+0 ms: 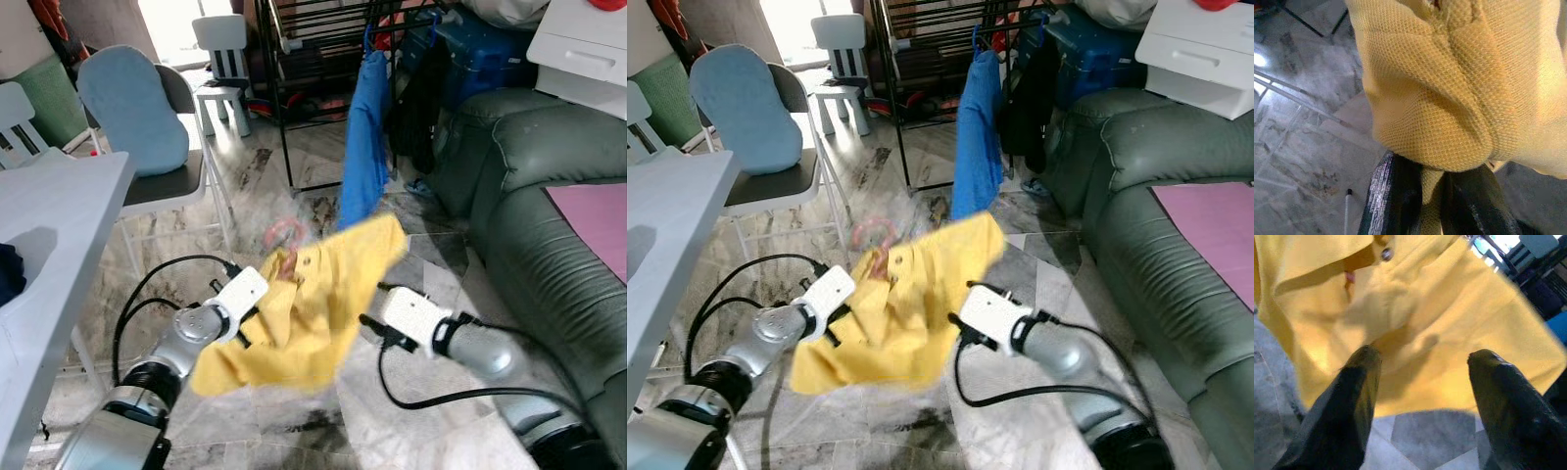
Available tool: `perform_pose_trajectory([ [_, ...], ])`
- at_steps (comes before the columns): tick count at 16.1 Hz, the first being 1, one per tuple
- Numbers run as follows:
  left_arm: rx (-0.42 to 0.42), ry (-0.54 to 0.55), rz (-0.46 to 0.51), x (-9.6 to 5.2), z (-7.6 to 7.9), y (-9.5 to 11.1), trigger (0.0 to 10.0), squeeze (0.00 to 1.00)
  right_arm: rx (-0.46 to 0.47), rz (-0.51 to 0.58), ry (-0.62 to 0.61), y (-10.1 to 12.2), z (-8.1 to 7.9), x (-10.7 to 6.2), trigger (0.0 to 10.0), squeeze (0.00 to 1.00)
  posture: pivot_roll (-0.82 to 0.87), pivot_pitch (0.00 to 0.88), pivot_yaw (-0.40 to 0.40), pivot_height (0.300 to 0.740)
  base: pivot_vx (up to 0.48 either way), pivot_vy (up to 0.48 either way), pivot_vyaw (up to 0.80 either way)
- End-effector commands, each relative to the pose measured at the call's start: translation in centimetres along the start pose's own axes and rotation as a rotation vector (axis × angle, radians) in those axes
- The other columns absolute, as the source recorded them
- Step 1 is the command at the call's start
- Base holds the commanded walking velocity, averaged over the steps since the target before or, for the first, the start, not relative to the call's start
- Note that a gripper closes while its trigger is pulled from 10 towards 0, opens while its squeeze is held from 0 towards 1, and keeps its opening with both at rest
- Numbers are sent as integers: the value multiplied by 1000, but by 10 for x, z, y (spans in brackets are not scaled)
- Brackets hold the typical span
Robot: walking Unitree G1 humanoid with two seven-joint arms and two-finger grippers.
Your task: Hang hanger
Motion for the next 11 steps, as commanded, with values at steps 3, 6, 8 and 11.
perform_pose_trajectory([
  [3,131,-119,99,-5,7,5,10000,0,-28,74,96,21,13,-4,10000,1000,-259,0,119,740,0,0,0],
  [6,282,-197,127,-7,16,7,10000,0,-62,88,186,29,21,-9,10000,1000,-255,0,119,740,0,0,0],
  [8,314,-224,169,-6,20,14,10000,0,-85,72,213,29,31,-10,10000,1000,-253,0,121,740,0,0,0],
  [11,356,-235,196,-6,21,18,10000,0,-71,22,325,20,29,-18,10000,1000,-252,0,120,740,0,0,0],
])
Point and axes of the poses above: a point about 5 cm out from each wrist's last joint towards the gripper, its own x axis pointing out of the wrist towards the gripper, its own y axis along the axis of the wrist's last joint, z = x × y, the point moved 1 cm from there along x, pointing out of the wrist towards the gripper, and after that the axes turned 1 degree about x, right-handed, at the moved point
